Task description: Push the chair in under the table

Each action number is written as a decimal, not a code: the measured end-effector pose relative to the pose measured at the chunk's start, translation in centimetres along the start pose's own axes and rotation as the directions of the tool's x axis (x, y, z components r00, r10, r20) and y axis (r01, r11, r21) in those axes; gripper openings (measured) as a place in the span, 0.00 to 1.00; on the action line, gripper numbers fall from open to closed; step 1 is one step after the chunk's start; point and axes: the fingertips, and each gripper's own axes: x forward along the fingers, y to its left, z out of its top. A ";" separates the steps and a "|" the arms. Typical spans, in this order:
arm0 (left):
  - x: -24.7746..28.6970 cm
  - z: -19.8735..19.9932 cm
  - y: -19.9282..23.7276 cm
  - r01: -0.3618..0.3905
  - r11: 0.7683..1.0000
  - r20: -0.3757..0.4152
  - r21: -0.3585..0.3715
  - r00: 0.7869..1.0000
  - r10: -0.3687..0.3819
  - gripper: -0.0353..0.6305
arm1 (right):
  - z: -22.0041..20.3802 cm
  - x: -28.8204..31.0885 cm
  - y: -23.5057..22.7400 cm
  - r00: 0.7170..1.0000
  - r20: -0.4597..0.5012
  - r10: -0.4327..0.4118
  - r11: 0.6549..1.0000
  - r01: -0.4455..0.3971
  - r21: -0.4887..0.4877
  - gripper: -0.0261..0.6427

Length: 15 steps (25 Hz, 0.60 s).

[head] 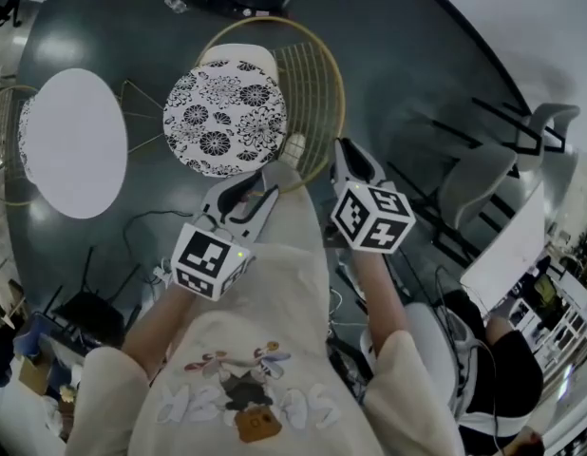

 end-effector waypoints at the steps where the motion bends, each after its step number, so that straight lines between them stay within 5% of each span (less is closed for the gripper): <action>1: 1.0 -0.8 -0.1 0.007 1.000 -0.015 -0.003 1.000 -0.007 0.23 | -0.3 0.7 -0.6 1.000 -0.013 0.005 1.000 -0.005 0.001 0.12; 15: 14.2 -9.1 0.4 0.028 0.998 -0.172 -0.052 0.984 -0.036 0.33 | -2.6 8.1 -7.4 0.988 -0.151 0.022 1.000 -0.021 0.008 0.18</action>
